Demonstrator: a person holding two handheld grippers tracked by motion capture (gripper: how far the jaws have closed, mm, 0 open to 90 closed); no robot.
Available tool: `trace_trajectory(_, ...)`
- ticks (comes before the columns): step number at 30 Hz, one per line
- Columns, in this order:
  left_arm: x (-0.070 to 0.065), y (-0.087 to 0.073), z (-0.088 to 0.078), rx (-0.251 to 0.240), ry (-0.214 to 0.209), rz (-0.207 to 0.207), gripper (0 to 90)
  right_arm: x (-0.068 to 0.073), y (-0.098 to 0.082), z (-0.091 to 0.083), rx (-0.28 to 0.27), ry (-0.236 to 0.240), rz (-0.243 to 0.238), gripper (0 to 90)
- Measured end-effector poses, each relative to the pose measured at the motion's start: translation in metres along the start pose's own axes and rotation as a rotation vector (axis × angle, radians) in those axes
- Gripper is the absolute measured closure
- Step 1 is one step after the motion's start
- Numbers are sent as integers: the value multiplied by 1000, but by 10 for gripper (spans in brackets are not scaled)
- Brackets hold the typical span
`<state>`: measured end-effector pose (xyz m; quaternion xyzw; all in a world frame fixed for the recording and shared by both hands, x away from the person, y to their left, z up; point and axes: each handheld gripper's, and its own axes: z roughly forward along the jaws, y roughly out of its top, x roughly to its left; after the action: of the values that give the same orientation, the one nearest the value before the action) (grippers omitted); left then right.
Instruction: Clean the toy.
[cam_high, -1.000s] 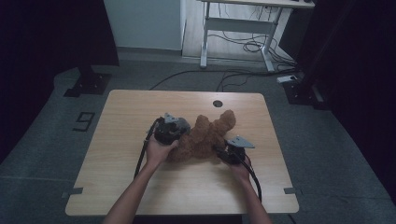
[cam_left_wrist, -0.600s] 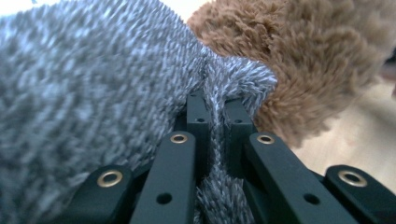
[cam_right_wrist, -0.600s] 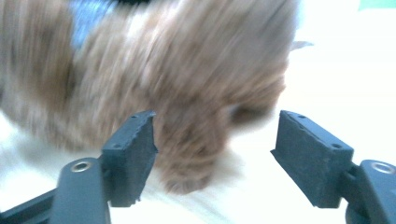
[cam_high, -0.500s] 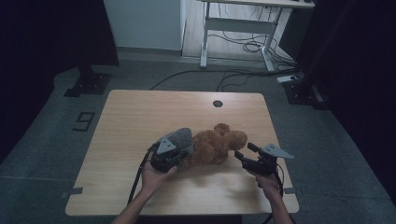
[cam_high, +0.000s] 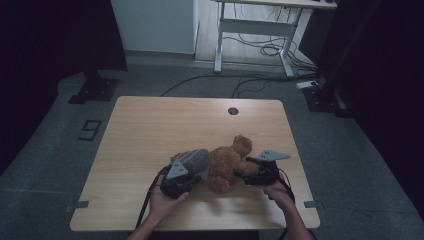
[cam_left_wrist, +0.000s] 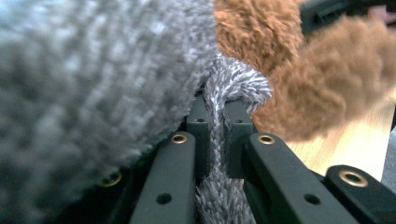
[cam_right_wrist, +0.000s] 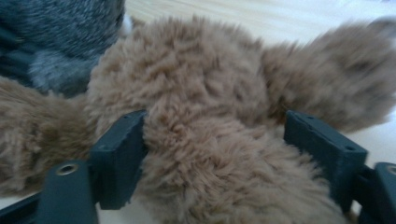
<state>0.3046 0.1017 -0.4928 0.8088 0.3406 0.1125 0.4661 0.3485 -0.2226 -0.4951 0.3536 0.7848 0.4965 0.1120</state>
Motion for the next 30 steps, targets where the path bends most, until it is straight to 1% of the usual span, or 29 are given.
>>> trace_trajectory(1,1,0,1,4,4,2,839,0,-7,0,-4,17,13,273)
trace_trajectory(2,2,0,2,14,11,4,838,2,-14,0,0,28,13,303)
trace_trajectory(4,5,1,8,46,24,-1,837,7,-25,4,27,42,-9,347)
trace_trajectory(5,9,1,11,64,26,-14,835,9,-29,7,42,44,-17,364)
trace_trajectory(6,14,3,14,74,28,-37,833,12,-32,11,52,43,-24,380)
trace_trajectory(7,18,5,15,73,26,-59,831,14,-34,15,55,34,-35,401)
trace_trajectory(8,20,8,15,65,30,-69,830,15,-34,19,48,15,-36,422)
trace_trajectory(10,18,17,12,26,38,-62,829,14,-32,24,21,-21,-23,469)
trace_trajectory(13,9,36,4,-48,37,-29,830,11,-29,29,-4,-72,-41,523)
trace_trajectory(15,1,53,7,-73,24,-9,831,8,-29,31,-20,-92,-43,530)
trace_trajectory(17,-10,70,19,-71,-2,11,829,4,-29,33,-33,-90,-19,530)
trace_trajectory(19,-24,81,40,-45,-32,36,827,3,-30,33,-38,-90,-15,530)
trace_trajectory(20,-30,84,53,-23,-42,42,827,4,-30,32,-39,-90,-17,530)
trace_trajectory(21,-34,85,66,-3,-48,52,826,5,-31,32,-41,-90,-16,530)
trace_trajectory(23,-37,82,88,31,-39,58,823,5,-32,31,-45,-88,-11,533)
trace_trajectory(24,-36,78,94,31,-40,48,824,4,-33,31,-47,-87,-7,536)
trace_trajectory(25,-32,74,97,15,-51,32,828,4,-34,31,-51,-88,2,542)
trace_trajectory(27,-22,69,93,-11,-77,-4,834,3,-36,30,-57,-84,18,550)
trace_trajectory(28,-19,68,89,-16,-73,-10,835,3,-37,31,-63,-79,26,554)
trace_trajectory(30,-12,65,77,-26,-36,-5,834,3,-37,31,-63,-80,31,561)
